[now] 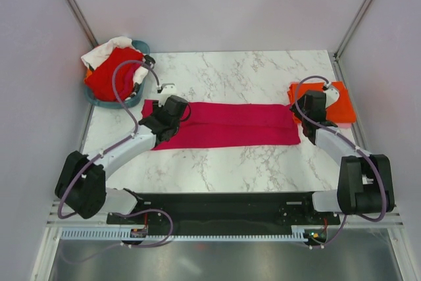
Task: Fold and stack the t-shirts
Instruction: Fold the tshirt
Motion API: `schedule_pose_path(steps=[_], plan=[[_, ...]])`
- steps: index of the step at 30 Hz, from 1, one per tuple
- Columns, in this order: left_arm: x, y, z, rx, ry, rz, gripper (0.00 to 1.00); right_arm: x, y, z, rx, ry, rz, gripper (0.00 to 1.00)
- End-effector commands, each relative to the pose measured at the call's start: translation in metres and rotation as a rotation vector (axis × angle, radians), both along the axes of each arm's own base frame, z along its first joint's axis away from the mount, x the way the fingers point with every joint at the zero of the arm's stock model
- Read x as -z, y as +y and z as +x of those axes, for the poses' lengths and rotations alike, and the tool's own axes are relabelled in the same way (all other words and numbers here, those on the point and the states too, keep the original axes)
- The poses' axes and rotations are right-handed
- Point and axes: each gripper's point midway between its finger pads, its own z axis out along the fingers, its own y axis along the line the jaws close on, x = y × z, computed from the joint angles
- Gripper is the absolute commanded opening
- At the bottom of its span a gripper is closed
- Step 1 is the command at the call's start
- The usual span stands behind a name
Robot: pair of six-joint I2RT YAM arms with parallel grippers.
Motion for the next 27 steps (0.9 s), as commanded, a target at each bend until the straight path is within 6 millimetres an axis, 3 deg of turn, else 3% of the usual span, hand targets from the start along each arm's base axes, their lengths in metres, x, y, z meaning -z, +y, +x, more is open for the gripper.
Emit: schedule_pose_path(steps=[1,5,7,9,12,14,16,17,18,19,20,21,23,25,26,27], plan=[[-0.024,-0.010,0.001,-0.006,-0.076,-0.123,0.56,-0.023,0.014,0.009,-0.063,-0.051,-0.034,0.57],[-0.029,-0.009,0.001,-0.027,-0.096,-0.182,0.70,-0.026,0.038,0.018,-0.143,-0.035,-0.012,0.56],[-0.029,-0.012,0.004,-0.025,-0.104,-0.235,0.70,-0.021,0.060,0.020,-0.211,-0.023,0.014,0.51],[-0.024,-0.002,0.005,-0.060,-0.101,-0.265,0.68,-0.021,0.079,0.025,-0.255,-0.021,0.009,0.49],[-0.015,0.010,0.005,-0.119,-0.108,-0.345,0.67,-0.022,0.136,0.031,-0.388,-0.005,0.007,0.49],[-0.010,0.015,0.002,-0.152,-0.112,-0.418,0.66,-0.024,0.185,0.029,-0.527,-0.009,0.086,0.50],[-0.010,0.028,0.003,-0.202,-0.127,-0.488,0.65,-0.022,0.226,0.031,-0.644,-0.019,0.158,0.53],[-0.003,0.041,0.001,-0.244,-0.126,-0.501,0.65,-0.037,0.249,0.036,-0.711,-0.068,0.203,0.54],[-0.003,0.045,0.003,-0.257,-0.142,-0.523,0.65,-0.030,0.270,0.032,-0.763,-0.057,0.214,0.55],[-0.002,0.047,0.004,-0.257,-0.142,-0.543,0.64,-0.030,0.283,0.031,-0.794,-0.058,0.221,0.55],[-0.002,0.054,0.007,-0.282,-0.149,-0.549,0.64,-0.045,0.300,0.038,-0.826,-0.096,0.233,0.56],[-0.003,0.055,0.009,-0.295,-0.155,-0.566,0.64,-0.032,0.322,0.031,-0.891,-0.063,0.262,0.56],[-0.005,0.056,0.019,-0.307,-0.156,-0.584,0.64,-0.030,0.352,0.037,-0.955,-0.059,0.326,0.54],[-0.006,0.055,0.026,-0.314,-0.150,-0.586,0.63,-0.025,0.378,0.030,-1.032,-0.027,0.370,0.53],[-0.013,0.055,0.034,-0.314,-0.164,-0.589,0.63,-0.037,0.391,0.036,-1.054,-0.048,0.379,0.52],[-0.008,0.055,0.037,-0.322,-0.146,-0.579,0.63,-0.020,0.398,0.037,-1.062,-0.009,0.381,0.52]])
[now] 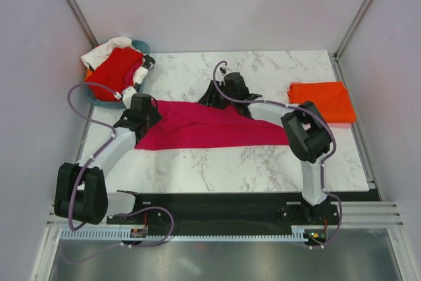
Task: Fold and stack the t-shirts
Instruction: Fold the tshirt
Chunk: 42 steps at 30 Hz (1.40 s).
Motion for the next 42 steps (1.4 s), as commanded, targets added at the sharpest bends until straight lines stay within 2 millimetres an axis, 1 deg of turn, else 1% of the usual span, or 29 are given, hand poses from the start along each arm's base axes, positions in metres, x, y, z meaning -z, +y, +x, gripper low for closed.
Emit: schedule_pose_path(steps=[1,2,3,4,5,6,7,8,9,10,11,13,14,15,17,19,20,21,22,23,25,28,29,30,32,33,34,37,42], plan=[[-0.023,-0.005,0.032,-0.041,-0.077,-0.062,0.63,-0.015,0.049,-0.005,-0.144,0.012,0.101,0.52],[-0.029,-0.005,0.038,-0.047,-0.090,-0.061,0.63,-0.009,0.059,-0.001,-0.162,0.018,0.108,0.52],[-0.023,-0.004,0.042,-0.045,-0.071,-0.050,0.63,-0.008,0.068,-0.005,-0.183,0.033,0.125,0.52],[-0.023,-0.005,0.045,-0.038,-0.068,-0.051,0.63,-0.006,0.075,-0.010,-0.219,0.049,0.142,0.52],[-0.028,-0.004,0.052,-0.037,-0.072,-0.052,0.63,0.000,0.084,-0.007,-0.236,0.058,0.158,0.52],[-0.020,-0.004,0.056,-0.034,-0.044,-0.045,0.62,0.003,0.090,-0.008,-0.251,0.069,0.166,0.52],[-0.017,-0.006,0.060,-0.026,-0.031,-0.045,0.62,0.005,0.094,-0.009,-0.259,0.081,0.178,0.52],[-0.024,-0.006,0.069,-0.026,-0.040,-0.049,0.62,0.012,0.100,-0.008,-0.275,0.094,0.184,0.52],[-0.023,-0.006,0.073,-0.021,-0.034,-0.045,0.62,0.015,0.104,-0.009,-0.283,0.101,0.187,0.52],[-0.013,-0.007,0.078,-0.017,-0.007,-0.041,0.62,0.018,0.107,-0.009,-0.286,0.111,0.192,0.52],[-0.021,-0.009,0.087,-0.014,-0.020,-0.043,0.61,0.025,0.111,-0.010,-0.298,0.123,0.193,0.52],[-0.017,-0.012,0.095,0.006,-0.003,-0.035,0.61,0.031,0.116,-0.013,-0.312,0.141,0.193,0.52],[-0.014,-0.014,0.105,0.007,0.008,-0.032,0.61,0.037,0.118,-0.014,-0.317,0.151,0.188,0.52],[-0.010,-0.013,0.106,0.005,0.030,-0.029,0.61,0.037,0.119,-0.015,-0.322,0.152,0.187,0.51],[-0.003,-0.015,0.116,0.006,0.053,-0.028,0.60,0.043,0.120,-0.016,-0.324,0.157,0.181,0.51],[0.003,-0.018,0.120,0.018,0.080,-0.034,0.60,0.046,0.120,-0.019,-0.330,0.165,0.176,0.51],[0.005,-0.021,0.126,0.023,0.086,-0.038,0.60,0.045,0.120,-0.020,-0.333,0.166,0.175,0.51],[0.011,-0.022,0.126,0.031,0.105,-0.042,0.60,0.046,0.120,-0.021,-0.336,0.164,0.169,0.50],[0.008,-0.024,0.131,0.037,0.101,-0.044,0.60,0.049,0.120,-0.023,-0.338,0.171,0.162,0.49],[0.017,-0.025,0.132,0.040,0.121,-0.043,0.59,0.048,0.119,-0.025,-0.342,0.171,0.161,0.45],[0.020,-0.027,0.135,0.051,0.134,-0.046,0.59,0.047,0.118,-0.026,-0.346,0.166,0.161,0.43],[0.031,-0.029,0.137,0.069,0.161,-0.041,0.58,0.043,0.116,-0.030,-0.354,0.160,0.162,0.40],[0.033,-0.029,0.138,0.073,0.165,-0.042,0.58,0.042,0.116,-0.032,-0.357,0.160,0.163,0.40],[0.040,-0.030,0.138,0.082,0.182,-0.038,0.58,0.042,0.116,-0.033,-0.360,0.162,0.165,0.40],[0.042,-0.031,0.142,0.084,0.185,-0.039,0.58,0.040,0.116,-0.037,-0.373,0.162,0.173,0.40],[0.050,-0.032,0.142,0.085,0.204,-0.039,0.58,0.039,0.117,-0.038,-0.379,0.162,0.175,0.40],[0.049,-0.032,0.145,0.085,0.201,-0.040,0.58,0.041,0.116,-0.040,-0.379,0.167,0.174,0.40],[0.059,-0.034,0.146,0.093,0.225,-0.044,0.57,0.041,0.115,-0.046,-0.393,0.168,0.181,0.40],[0.070,-0.035,0.145,0.092,0.248,-0.048,0.57,0.039,0.117,-0.051,-0.420,0.164,0.193,0.38]])
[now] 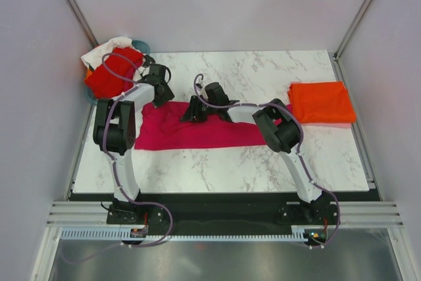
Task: Fold and stack the t-shirts
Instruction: Fold the tshirt
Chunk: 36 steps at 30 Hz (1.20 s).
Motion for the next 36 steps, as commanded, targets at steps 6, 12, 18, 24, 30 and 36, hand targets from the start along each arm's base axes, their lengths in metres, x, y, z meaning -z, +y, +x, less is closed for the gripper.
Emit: schedule_pose_path(steps=[6,12,18,24,30,36], plan=[[0.005,0.005,0.008,0.012,0.016,0.015,0.56,-0.043,0.011,-0.018,-0.114,-0.080,0.083,0.35],[0.004,0.014,0.006,-0.002,0.021,0.035,0.56,-0.045,0.003,-0.032,-0.157,-0.090,0.072,0.13],[0.003,0.018,0.007,-0.007,0.020,0.041,0.56,-0.042,-0.015,-0.061,-0.194,-0.059,0.070,0.17],[0.002,0.018,0.008,0.000,0.019,0.043,0.55,-0.026,-0.039,-0.087,-0.222,-0.038,0.002,0.39],[0.001,0.017,0.007,0.011,0.019,0.043,0.54,-0.049,-0.044,-0.075,-0.169,-0.097,0.006,0.56],[-0.006,0.017,0.007,0.024,0.009,0.042,0.54,-0.085,-0.028,-0.048,-0.085,-0.143,0.069,0.62]])
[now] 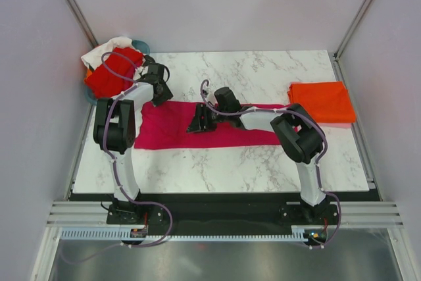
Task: Fold and stack the t-shirts
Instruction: Fold the tshirt
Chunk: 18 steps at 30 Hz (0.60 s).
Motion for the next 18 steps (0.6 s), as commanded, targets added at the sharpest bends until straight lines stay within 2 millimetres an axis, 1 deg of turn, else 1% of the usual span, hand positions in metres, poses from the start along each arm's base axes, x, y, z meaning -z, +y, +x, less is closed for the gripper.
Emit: schedule_pose_path(steps=[1,3,4,5,6,7,8,10,11,18], plan=[[-0.007,0.008,0.001,0.020,0.004,0.033,0.54,-0.052,0.018,0.029,0.059,-0.104,0.103,0.64],[-0.007,0.007,0.001,0.023,0.002,0.028,0.54,-0.051,0.027,0.038,0.076,-0.094,0.108,0.64],[-0.007,0.007,0.001,0.025,0.002,0.026,0.54,-0.048,0.030,0.043,0.095,-0.092,0.100,0.56],[-0.007,0.007,0.001,0.025,0.002,0.023,0.54,-0.053,0.035,0.050,0.105,-0.096,0.101,0.53],[-0.007,0.007,0.001,0.027,0.004,0.024,0.54,-0.041,0.038,0.054,0.119,-0.067,0.083,0.51],[-0.007,0.006,0.001,0.029,0.004,0.022,0.54,-0.039,0.040,0.058,0.136,-0.061,0.075,0.50],[-0.007,0.006,0.001,0.030,0.005,0.023,0.54,-0.034,0.044,0.065,0.148,-0.048,0.070,0.50],[-0.007,0.006,0.002,0.036,0.002,0.025,0.54,-0.032,0.050,0.069,0.161,-0.038,0.070,0.51],[-0.009,0.005,0.003,0.038,0.000,0.024,0.54,-0.028,0.053,0.076,0.181,-0.037,0.055,0.50],[-0.011,0.007,0.003,0.039,-0.006,0.029,0.54,0.000,0.069,0.089,0.215,-0.009,0.009,0.50]])
